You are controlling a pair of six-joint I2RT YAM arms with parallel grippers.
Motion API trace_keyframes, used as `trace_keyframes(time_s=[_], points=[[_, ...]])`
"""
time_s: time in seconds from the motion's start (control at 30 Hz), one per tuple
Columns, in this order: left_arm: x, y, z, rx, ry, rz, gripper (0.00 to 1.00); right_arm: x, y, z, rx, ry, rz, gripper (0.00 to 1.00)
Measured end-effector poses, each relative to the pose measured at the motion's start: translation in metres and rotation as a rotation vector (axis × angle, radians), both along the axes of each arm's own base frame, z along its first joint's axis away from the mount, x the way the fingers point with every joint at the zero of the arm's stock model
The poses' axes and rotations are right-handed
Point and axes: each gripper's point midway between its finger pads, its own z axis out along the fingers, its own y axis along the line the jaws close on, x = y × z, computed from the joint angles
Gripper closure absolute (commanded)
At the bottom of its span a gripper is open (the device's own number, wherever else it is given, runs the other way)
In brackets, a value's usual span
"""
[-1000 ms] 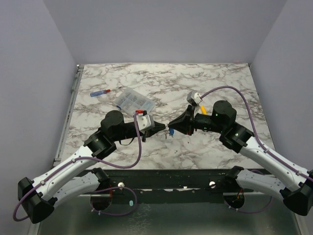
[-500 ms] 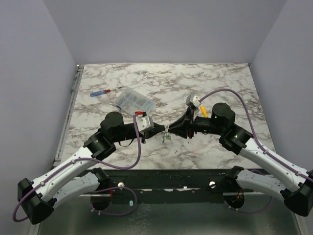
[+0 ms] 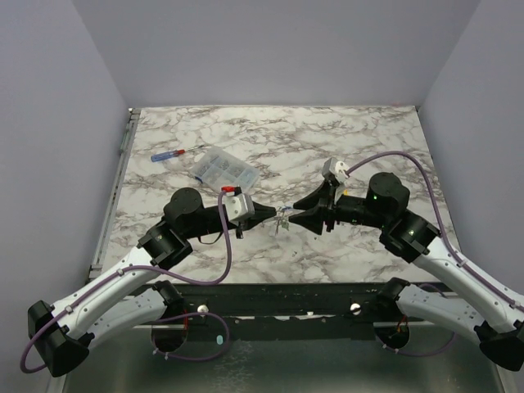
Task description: Put the keys on the keyring
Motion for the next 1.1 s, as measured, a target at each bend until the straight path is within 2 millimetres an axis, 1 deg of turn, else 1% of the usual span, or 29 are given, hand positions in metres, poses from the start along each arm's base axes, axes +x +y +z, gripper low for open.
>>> trace_keyframes(time_s=[0.1,0.17,0.23,0.27,0.33,0.47,0.6,0.87,0.97,1.1], points=[[0.000,0.000,0.000,-0.001,-0.001,-0.001,1.00,0.002,-0.006,0.002,-0.013,-0.040,-0.027,0.49],[-0.001,0.000,0.001,-0.002,-0.002,-0.004,1.00,0.005,-0.010,0.003,-0.025,-0.072,-0.046,0.42],[-0.001,0.000,0.001,-0.002,-0.002,-0.008,1.00,0.008,-0.013,0.005,-0.032,-0.106,-0.064,0.33],[-0.002,0.000,0.001,-0.002,-0.002,-0.011,1.00,0.009,-0.015,0.005,-0.035,-0.121,-0.072,0.31],[-0.003,-0.001,0.001,-0.002,-0.001,-0.016,1.00,0.012,-0.018,0.008,-0.040,-0.154,-0.084,0.27],[-0.005,-0.001,0.001,-0.002,-0.001,-0.031,1.00,0.016,-0.020,0.015,-0.046,-0.204,-0.097,0.22],[-0.009,-0.002,0.001,-0.002,-0.001,-0.053,1.00,0.018,-0.020,0.020,-0.055,-0.251,-0.093,0.22],[-0.019,-0.004,0.003,-0.009,0.000,-0.106,1.00,0.025,-0.016,0.011,-0.100,-0.299,-0.073,0.25],[-0.024,-0.005,0.003,-0.012,0.003,-0.135,1.00,0.019,-0.015,0.014,-0.090,-0.314,-0.042,0.27],[-0.030,-0.006,0.005,-0.017,0.001,-0.168,1.00,0.005,-0.010,0.015,-0.068,-0.317,0.041,0.30]])
